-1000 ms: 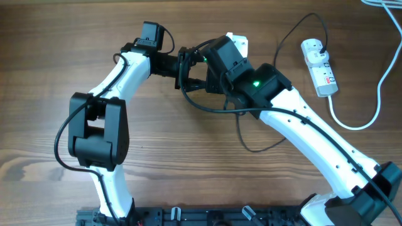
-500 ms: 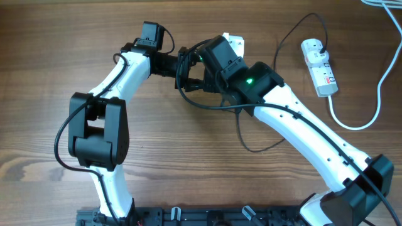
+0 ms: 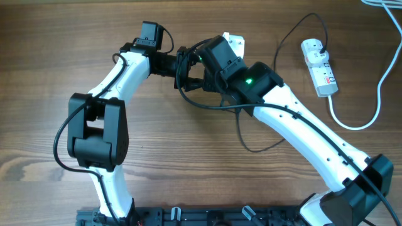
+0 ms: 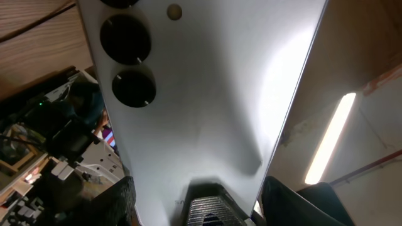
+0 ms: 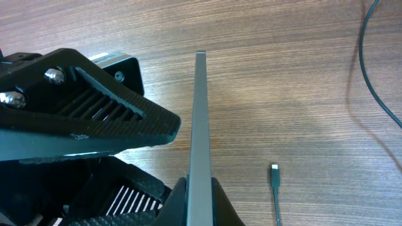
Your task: Plug charger to phone and switch on socket
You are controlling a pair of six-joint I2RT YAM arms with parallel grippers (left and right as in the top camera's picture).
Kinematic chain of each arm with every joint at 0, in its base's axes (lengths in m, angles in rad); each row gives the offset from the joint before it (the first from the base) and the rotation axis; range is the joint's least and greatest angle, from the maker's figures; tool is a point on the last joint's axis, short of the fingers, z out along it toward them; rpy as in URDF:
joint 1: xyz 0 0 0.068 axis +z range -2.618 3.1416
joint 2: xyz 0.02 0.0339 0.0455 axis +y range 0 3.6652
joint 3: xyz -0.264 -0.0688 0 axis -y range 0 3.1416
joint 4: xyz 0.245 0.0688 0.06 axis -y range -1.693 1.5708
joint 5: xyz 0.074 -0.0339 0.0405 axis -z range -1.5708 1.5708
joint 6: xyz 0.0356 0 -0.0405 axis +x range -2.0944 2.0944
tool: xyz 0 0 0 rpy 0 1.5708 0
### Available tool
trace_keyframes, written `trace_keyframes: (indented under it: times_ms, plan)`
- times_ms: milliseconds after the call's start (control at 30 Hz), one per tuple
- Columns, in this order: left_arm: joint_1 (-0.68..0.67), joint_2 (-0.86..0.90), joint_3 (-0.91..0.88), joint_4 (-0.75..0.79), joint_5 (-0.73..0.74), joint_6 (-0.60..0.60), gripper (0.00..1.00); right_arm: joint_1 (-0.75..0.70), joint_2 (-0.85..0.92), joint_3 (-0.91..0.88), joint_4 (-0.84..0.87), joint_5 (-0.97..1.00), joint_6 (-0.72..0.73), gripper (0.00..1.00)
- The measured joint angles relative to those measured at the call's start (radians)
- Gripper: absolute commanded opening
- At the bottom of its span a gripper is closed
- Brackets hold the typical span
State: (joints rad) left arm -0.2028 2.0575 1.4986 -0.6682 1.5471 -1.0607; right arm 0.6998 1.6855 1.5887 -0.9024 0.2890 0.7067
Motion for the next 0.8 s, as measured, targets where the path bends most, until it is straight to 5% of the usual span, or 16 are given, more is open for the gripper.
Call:
trace_keyframes:
  times_ms: [300,800]
  plan:
    - [0.003,-0.003,0.000,0.000,0.004,-0.005,0.65,0.000,0.000,0.000,0.023,0.038,-0.123,0.04]
    - [0.077,-0.003,0.000,0.001,-0.109,-0.082,0.68,0.000,0.000,0.000,0.050,-0.051,-0.872,0.04]
